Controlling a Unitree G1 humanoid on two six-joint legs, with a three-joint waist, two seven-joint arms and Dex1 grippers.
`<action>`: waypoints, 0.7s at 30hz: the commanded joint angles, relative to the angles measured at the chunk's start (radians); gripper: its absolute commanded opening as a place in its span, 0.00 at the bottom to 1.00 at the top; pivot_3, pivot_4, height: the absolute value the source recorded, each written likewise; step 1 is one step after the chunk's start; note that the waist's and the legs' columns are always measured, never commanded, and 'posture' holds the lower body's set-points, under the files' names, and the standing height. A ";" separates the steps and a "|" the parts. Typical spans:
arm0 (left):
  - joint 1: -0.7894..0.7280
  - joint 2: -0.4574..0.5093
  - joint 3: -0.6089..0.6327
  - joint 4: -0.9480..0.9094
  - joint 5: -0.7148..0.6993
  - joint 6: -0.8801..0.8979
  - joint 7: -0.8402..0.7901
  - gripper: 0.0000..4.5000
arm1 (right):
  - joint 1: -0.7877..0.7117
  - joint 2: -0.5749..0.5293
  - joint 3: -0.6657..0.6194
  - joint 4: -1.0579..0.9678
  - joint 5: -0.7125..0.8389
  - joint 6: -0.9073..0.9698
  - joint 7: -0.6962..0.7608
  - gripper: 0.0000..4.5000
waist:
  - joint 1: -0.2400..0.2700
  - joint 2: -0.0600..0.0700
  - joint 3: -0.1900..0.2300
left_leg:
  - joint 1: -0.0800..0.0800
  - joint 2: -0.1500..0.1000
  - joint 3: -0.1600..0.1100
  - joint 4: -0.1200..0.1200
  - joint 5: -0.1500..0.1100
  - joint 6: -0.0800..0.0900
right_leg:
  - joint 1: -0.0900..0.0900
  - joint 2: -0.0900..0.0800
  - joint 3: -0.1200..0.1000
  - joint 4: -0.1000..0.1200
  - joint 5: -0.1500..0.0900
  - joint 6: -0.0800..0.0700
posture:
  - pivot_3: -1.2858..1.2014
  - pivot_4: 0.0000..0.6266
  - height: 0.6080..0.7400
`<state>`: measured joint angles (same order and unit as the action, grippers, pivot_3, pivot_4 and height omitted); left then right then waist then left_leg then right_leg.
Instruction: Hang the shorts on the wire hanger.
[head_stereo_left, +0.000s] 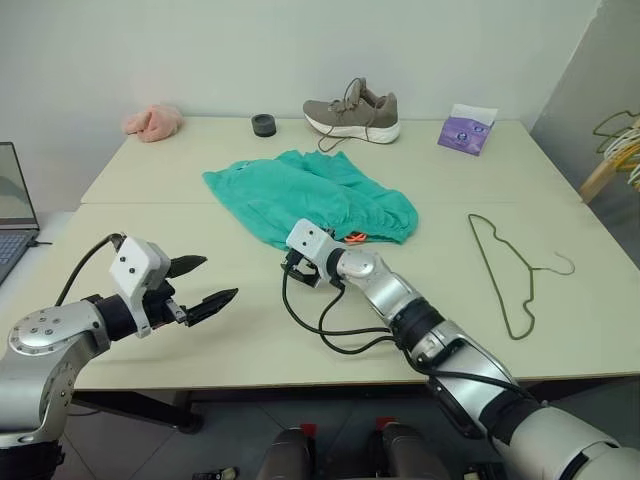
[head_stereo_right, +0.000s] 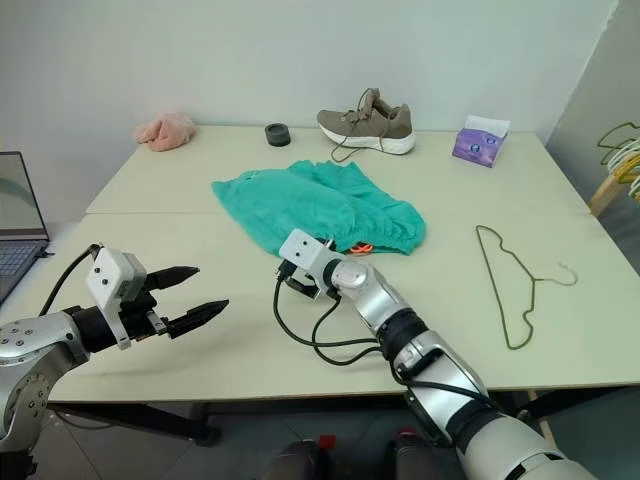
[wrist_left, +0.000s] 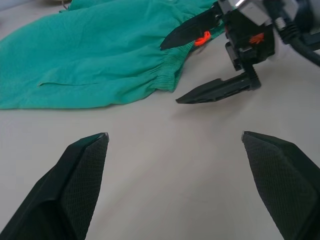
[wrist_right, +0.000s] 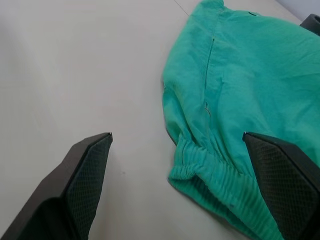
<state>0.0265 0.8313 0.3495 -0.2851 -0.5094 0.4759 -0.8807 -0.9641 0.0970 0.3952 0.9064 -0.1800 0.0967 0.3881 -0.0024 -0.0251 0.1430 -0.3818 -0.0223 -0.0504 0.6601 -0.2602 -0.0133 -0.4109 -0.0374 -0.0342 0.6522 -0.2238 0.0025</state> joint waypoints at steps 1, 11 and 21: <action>-0.008 0.009 0.024 -0.047 -0.008 -0.001 0.011 1.00 | -0.054 0.011 -0.037 0.108 -0.005 -0.053 -0.018 0.87 | 0.001 0.000 0.000 | 0.000 0.000 0.000 0.000 0.000 0.000 | 0.000 0.000 0.000 0.000 0.000 0.000 | 0.54 0.14 1.00; -0.021 0.000 -0.005 -0.035 0.016 -0.023 0.023 1.00 | -0.111 0.063 -0.102 0.257 0.004 -0.029 -0.015 0.12 | -0.001 0.000 0.000 | 0.002 0.002 0.000 0.000 -0.001 -0.002 | -0.003 0.000 0.000 0.009 -0.003 -0.005 | 0.54 0.14 1.00; -0.040 -0.011 -0.002 0.022 0.069 -0.087 0.045 1.00 | 0.158 -0.116 -0.008 -0.290 0.036 0.020 0.368 0.00 | 0.002 0.000 0.000 | 0.001 0.002 -0.001 0.000 -0.001 -0.001 | -0.003 0.000 -0.001 0.010 -0.004 -0.005 | 0.53 0.15 1.00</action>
<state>-0.0018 0.8176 0.3191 -0.2690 -0.4618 0.4279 -0.8507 -0.8500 0.0204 0.3577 0.7885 -0.1686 0.0830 0.6362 -0.0001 -0.0249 0.1431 -0.3810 -0.0207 -0.0513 0.6601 -0.2615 -0.0146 -0.4139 -0.0372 -0.0352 0.6618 -0.2280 -0.0023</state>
